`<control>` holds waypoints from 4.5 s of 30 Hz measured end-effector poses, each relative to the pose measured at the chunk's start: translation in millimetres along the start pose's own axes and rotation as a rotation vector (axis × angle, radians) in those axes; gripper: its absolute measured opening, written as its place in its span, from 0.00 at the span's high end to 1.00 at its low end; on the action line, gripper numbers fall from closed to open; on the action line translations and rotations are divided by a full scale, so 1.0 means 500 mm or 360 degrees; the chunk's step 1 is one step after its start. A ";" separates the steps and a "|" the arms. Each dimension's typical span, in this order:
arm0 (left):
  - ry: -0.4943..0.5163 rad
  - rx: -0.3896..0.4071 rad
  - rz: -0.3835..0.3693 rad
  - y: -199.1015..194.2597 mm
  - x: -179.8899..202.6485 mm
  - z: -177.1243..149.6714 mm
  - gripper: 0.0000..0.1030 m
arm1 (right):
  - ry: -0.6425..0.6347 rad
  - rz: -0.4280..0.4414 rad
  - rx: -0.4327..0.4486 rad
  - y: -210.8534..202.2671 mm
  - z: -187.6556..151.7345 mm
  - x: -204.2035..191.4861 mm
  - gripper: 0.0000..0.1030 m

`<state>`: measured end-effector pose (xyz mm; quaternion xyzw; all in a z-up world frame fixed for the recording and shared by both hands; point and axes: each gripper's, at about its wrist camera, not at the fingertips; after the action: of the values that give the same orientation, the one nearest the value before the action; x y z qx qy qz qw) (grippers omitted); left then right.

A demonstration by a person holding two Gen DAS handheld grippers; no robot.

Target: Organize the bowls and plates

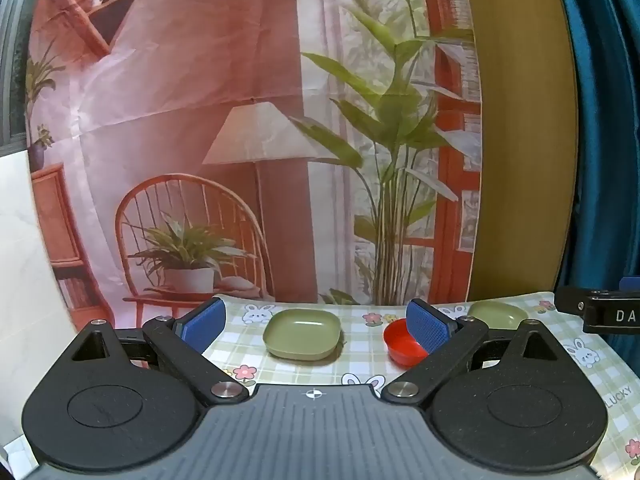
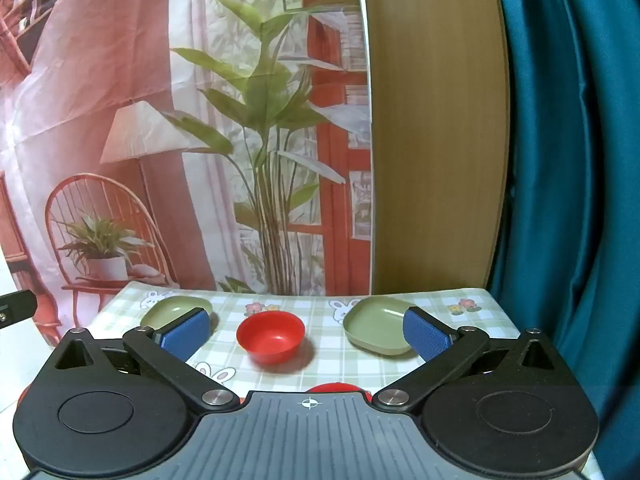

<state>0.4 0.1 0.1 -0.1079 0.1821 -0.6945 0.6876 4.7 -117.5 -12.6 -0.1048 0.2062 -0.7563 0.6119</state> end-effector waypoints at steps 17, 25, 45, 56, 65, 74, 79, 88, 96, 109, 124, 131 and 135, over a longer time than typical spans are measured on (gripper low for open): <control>-0.0062 0.0034 -0.0001 -0.004 0.002 -0.003 0.05 | -0.0002 0.0000 0.0005 -0.002 0.002 -0.003 0.00; -0.0060 0.0028 -0.0002 -0.004 0.001 0.000 0.05 | -0.0004 -0.0001 0.0011 -0.011 0.006 -0.001 0.00; -0.0076 0.0022 -0.0015 -0.008 -0.001 -0.002 0.05 | -0.0015 -0.0006 0.0030 -0.015 0.002 0.001 0.00; -0.0081 0.0014 -0.0027 -0.007 -0.001 -0.002 0.05 | -0.0014 -0.0006 0.0030 -0.016 0.002 0.002 0.00; -0.0083 0.0018 -0.0019 -0.007 -0.002 -0.002 0.05 | -0.0014 -0.0005 0.0033 -0.016 0.001 0.002 0.00; -0.0079 0.0028 -0.0017 -0.007 0.001 -0.001 0.05 | -0.0014 -0.0004 0.0034 -0.016 0.000 0.002 0.00; -0.0092 0.0035 -0.0027 -0.008 -0.001 -0.004 0.05 | -0.0014 -0.0004 0.0034 -0.015 0.000 0.003 0.00; -0.0107 0.0053 -0.0020 -0.008 -0.003 -0.002 0.05 | -0.0011 -0.0003 0.0034 -0.015 0.000 0.004 0.00; -0.0129 0.0060 -0.0072 -0.005 -0.006 -0.003 0.05 | 0.0010 -0.0003 0.0035 -0.008 -0.002 0.009 0.00; -0.0085 0.0091 0.0046 0.079 -0.091 0.018 0.05 | -0.0005 0.0095 0.0060 0.078 0.017 0.001 0.00; 0.0045 -0.0136 0.0165 0.188 -0.217 -0.010 0.05 | -0.0156 0.0295 0.0018 0.205 -0.012 -0.137 0.04; 0.0032 -0.0255 0.0182 0.231 -0.263 -0.047 0.05 | -0.0187 0.0388 -0.0070 0.255 -0.037 -0.200 0.07; 0.0023 -0.0339 0.0178 0.251 -0.298 -0.077 0.07 | -0.0245 0.0464 -0.0128 0.282 -0.053 -0.252 0.14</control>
<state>104.4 153.8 -70.3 -0.1649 0.2656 -0.6326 0.7086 147.0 -14.0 -86.6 -0.1558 0.2017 -0.6405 0.7244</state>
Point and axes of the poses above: each gripper's, at about its wrist camera, not at the fingertips, and y roughly the way its jaws point, x to its right, z to its top, and after that the axes turned 4 degrees about -x, right-handed
